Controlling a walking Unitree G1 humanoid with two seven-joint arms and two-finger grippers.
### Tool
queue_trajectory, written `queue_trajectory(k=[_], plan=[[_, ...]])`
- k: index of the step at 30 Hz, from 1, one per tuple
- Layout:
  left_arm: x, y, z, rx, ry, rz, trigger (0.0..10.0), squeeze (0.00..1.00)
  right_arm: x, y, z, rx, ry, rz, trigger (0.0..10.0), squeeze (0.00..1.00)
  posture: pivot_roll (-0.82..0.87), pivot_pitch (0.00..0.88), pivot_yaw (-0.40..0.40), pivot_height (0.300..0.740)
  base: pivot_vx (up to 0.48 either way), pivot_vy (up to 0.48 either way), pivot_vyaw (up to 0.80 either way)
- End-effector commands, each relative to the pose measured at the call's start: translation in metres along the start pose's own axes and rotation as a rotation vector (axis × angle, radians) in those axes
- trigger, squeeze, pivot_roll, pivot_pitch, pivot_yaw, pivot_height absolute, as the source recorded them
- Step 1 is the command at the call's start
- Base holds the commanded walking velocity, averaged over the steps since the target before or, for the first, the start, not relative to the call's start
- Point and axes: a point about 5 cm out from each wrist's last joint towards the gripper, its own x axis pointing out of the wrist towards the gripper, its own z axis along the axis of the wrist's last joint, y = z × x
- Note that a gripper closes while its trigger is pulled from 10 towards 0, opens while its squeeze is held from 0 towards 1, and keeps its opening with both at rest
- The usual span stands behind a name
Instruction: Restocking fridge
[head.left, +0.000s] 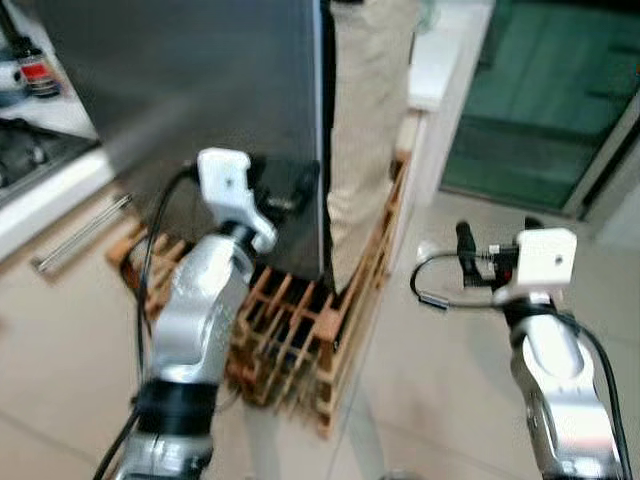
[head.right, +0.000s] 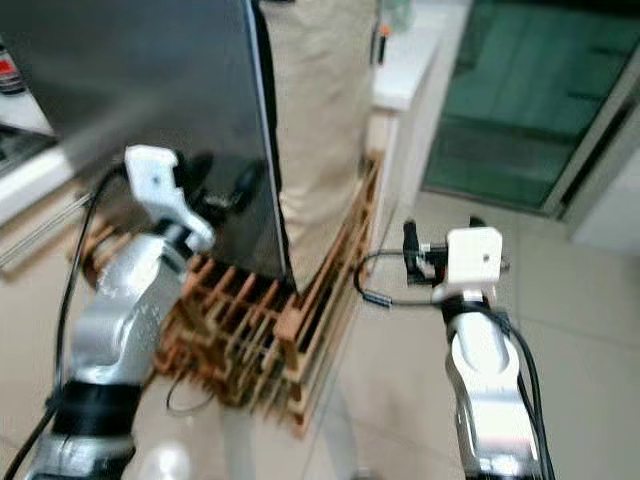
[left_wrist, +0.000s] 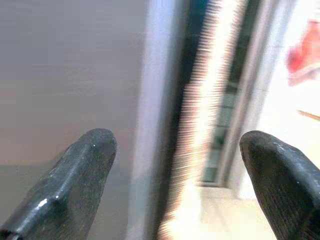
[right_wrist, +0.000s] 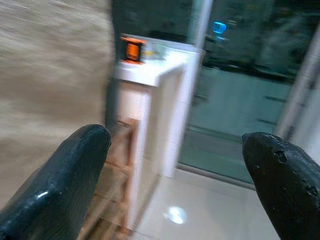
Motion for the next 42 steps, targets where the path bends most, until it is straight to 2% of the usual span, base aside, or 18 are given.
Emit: queue_trajectory(k=[1,12,19,20,27,28,30,31,32,33,34,35,36,37,39,40,41,42], plan=[[0.001,0.003,-0.004,-0.002,0.030,0.005,10.0,0.00,0.001,-0.001,-0.001,0.001,0.007,-0.006,10.0,0.99,-0.20,0.000,0.075,0.740,0.000,0.000,-0.72],[-0.003,0.012,-0.012,-0.002,0.071,0.078,10.0,0.00,0.000,-0.003,0.000,-0.003,-0.014,-0.020,10.0,0.97,-0.20,0.000,0.071,0.740,0.000,0.000,-0.13],[0.002,0.003,-0.020,-0.027,0.115,0.046,10.0,0.00,0.000,-0.002,-0.001,-0.007,-0.013,-0.017,10.0,0.97,-0.20,0.000,0.068,0.740,0.000,0.000,0.00],[0.009,-0.002,-0.022,-0.036,0.120,0.028,10.0,0.00,0.001,-0.002,-0.001,-0.007,-0.013,-0.018,10.0,0.96,-0.20,0.000,0.067,0.740,0.000,0.000,0.00],[0.027,-0.010,-0.029,-0.055,0.141,0.003,10.0,0.00,0.004,-0.003,0.001,-0.003,-0.019,-0.025,10.0,0.96,-0.22,0.000,0.065,0.740,0.000,0.000,0.00],[0.034,-0.016,-0.032,-0.069,0.144,-0.018,10.0,0.00,0.004,-0.003,0.001,0.002,-0.018,-0.021,10.0,0.96,-0.22,0.000,0.064,0.740,0.000,0.000,0.00],[0.037,-0.019,-0.032,-0.078,0.141,-0.034,10.0,0.00,0.004,-0.003,0.001,0.004,-0.018,-0.017,10.0,0.96,-0.22,0.000,0.064,0.740,0.000,0.000,0.00],[0.043,-0.029,-0.033,-0.092,0.139,-0.080,4.2,0.00,0.003,0.000,0.000,0.011,-0.007,0.003,10.0,0.95,-0.23,0.000,0.063,0.740,0.000,0.000,0.00],[0.047,-0.036,-0.034,-0.100,0.138,-0.111,4.2,0.00,0.003,0.002,-0.001,0.016,0.001,0.018,10.0,0.95,-0.23,0.000,0.063,0.740,0.000,0.000,0.00],[0.047,-0.036,-0.034,-0.100,0.138,-0.111,4.2,0.00,0.003,0.002,-0.001,0.016,0.001,0.018,10.0,0.95,-0.23,0.000,0.063,0.740,0.000,0.000,0.00],[0.055,-0.051,-0.036,-0.122,0.146,-0.178,0.0,0.00,0.001,0.004,-0.005,0.024,0.020,0.036,10.0,0.93,-0.25,0.000,0.067,0.740,0.000,0.000,0.00],[0.055,-0.051,-0.036,-0.122,0.146,-0.178,0.0,0.00,0.001,0.004,-0.005,0.024,0.020,0.036,10.0,0.93,-0.25,0.000,0.067,0.740,0.000,0.000,0.00],[0.060,-0.065,-0.037,-0.141,0.153,-0.241,0.0,0.00,-0.001,0.006,-0.008,0.030,0.036,0.045,10.0,0.92,-0.27,0.000,0.075,0.740,0.000,0.000,0.00],[0.060,-0.065,-0.037,-0.141,0.153,-0.241,0.0,0.00,-0.001,0.006,-0.008,0.030,0.036,0.045,10.0,0.92,-0.27,0.000,0.075,0.740,0.000,0.000,0.00],[0.066,-0.086,-0.040,-0.160,0.165,-0.339,0.0,0.00,-0.006,0.005,-0.012,0.037,0.053,0.034,10.0,0.89,-0.30,0.000,0.095,0.740,0.000,0.000,0.00],[0.066,-0.086,-0.040,-0.160,0.165,-0.339,0.0,0.00,-0.006,0.005,-0.012,0.037,0.053,0.034,10.0,0.89,-0.30,0.000,0.095,0.740,0.000,0.000,0.00],[0.068,-0.095,-0.041,-0.154,0.171,-0.384,0.0,0.00,-0.009,0.002,-0.013,0.039,0.061,0.010,10.0,0.87,-0.32,0.000,0.108,0.740,0.000,0.000,0.00],[0.068,-0.101,-0.044,-0.137,0.180,-0.400,6.2,0.00,-0.011,0.000,-0.015,0.039,0.065,-0.006,10.0,0.86,-0.33,0.000,0.110,0.740,0.000,0.000,0.00]])
